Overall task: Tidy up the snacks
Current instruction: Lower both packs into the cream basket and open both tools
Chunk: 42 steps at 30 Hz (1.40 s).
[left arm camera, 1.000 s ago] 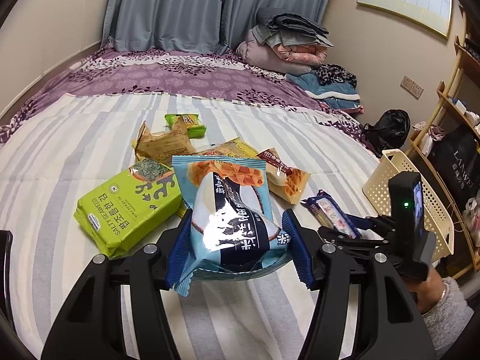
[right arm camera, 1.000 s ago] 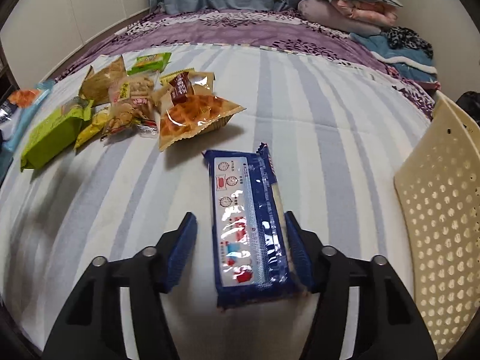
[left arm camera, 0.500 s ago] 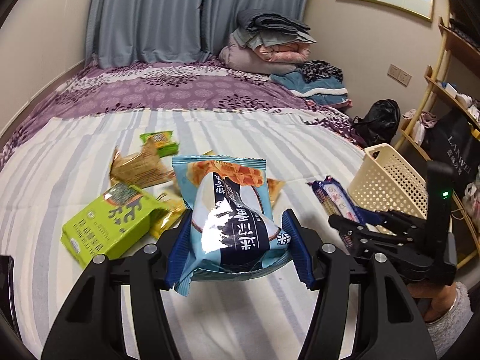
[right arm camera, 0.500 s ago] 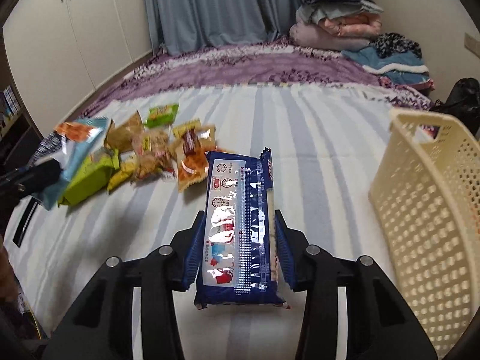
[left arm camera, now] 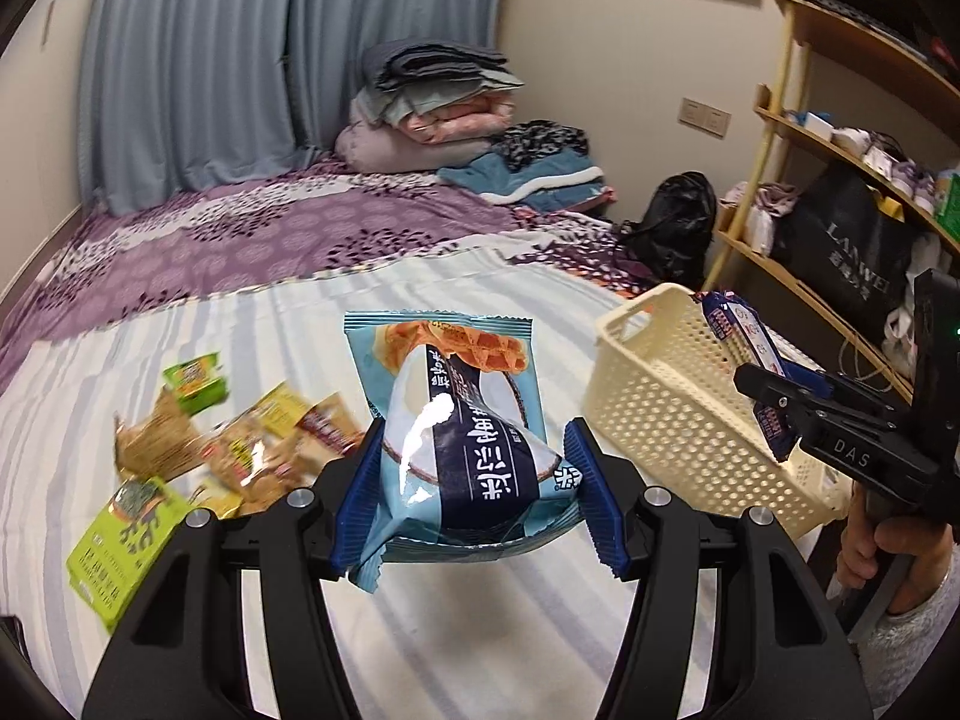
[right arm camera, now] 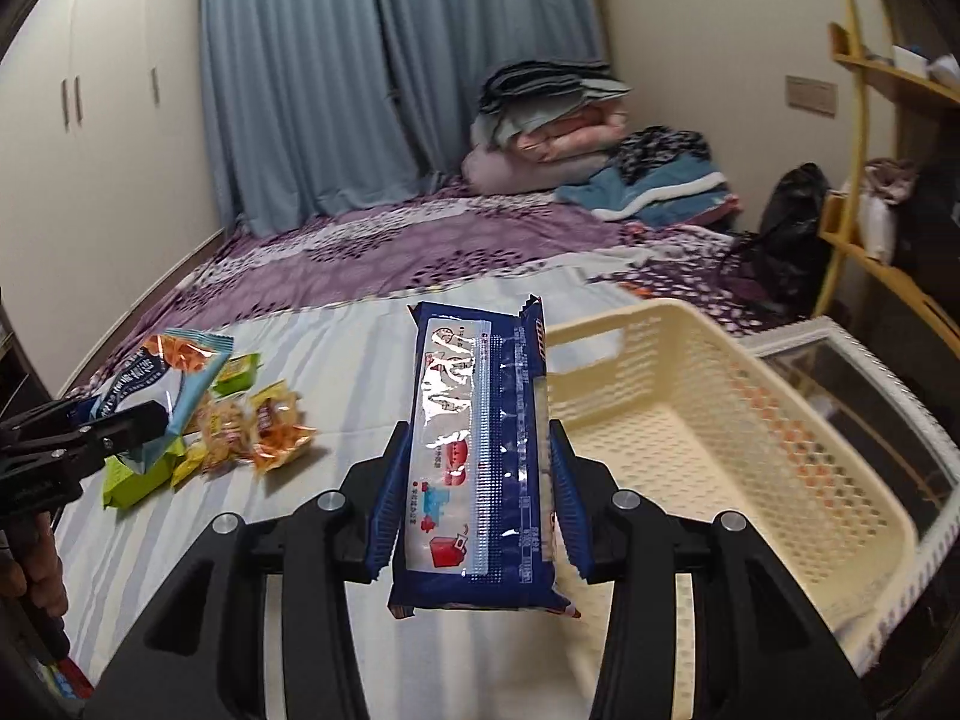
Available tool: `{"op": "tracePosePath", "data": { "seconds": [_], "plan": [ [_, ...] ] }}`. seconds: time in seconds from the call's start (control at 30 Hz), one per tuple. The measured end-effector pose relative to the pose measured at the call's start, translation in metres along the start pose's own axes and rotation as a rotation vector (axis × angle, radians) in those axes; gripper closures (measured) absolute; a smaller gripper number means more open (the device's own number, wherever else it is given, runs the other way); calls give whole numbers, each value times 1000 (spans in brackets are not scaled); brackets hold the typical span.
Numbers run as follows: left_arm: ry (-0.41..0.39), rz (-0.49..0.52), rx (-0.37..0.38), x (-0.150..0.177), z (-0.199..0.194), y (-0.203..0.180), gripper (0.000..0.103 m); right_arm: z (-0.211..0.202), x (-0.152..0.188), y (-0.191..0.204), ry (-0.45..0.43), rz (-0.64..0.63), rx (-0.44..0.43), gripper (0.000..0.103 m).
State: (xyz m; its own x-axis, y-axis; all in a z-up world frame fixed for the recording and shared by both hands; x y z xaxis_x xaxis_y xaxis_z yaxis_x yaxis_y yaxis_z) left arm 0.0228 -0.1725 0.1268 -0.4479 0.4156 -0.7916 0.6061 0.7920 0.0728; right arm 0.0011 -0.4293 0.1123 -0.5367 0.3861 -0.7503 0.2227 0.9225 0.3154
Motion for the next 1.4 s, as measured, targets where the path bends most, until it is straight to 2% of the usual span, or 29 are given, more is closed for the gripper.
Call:
{"op": "tracePosePath", "data": {
  "seconds": [0.2,0.4,0.47,0.83,0.97,1.03,1.1,1.13,1.3,1.4],
  "plan": [
    [-12,72,88,-31,17,-48,43,-7,-2,-65,-2,65,109,59],
    [-19,142,130,-57,36,-89,43,0,7,-105,28,133,163,58],
    [-20,160,145,-64,43,-99,42,1,8,-115,28,162,163,52],
    [-2,223,220,-93,83,-153,42,-5,7,-134,-21,204,171,50],
    [24,207,273,-98,104,-166,42,-7,8,-136,-39,218,168,41],
    [44,188,318,-99,115,-173,35,-9,7,-136,-49,207,177,41],
    [36,183,319,-102,119,-177,17,-12,7,-134,-58,195,189,41],
    [26,189,307,-104,120,-178,15,-12,7,-134,-59,193,191,40],
    [22,204,250,-103,117,-166,15,-15,6,-135,-64,207,193,39],
    [30,177,229,-100,115,-152,15,-14,4,-128,-67,209,181,39]
  ]
}}
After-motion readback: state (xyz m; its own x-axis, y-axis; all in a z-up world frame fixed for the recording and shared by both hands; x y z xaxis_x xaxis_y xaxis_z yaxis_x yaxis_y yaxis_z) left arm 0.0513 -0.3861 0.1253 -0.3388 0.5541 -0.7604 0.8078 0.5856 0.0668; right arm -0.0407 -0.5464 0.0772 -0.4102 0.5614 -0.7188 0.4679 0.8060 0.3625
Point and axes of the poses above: each gripper's, at about its wrist camera, not at the fingertips, and z roughly the way its jaws point, y to its left, x to its underside, the point moved 7 cm from there along z, roughly the way its jaws point, and after that the axes turned 15 degrees about z, right-handed, at the moved point
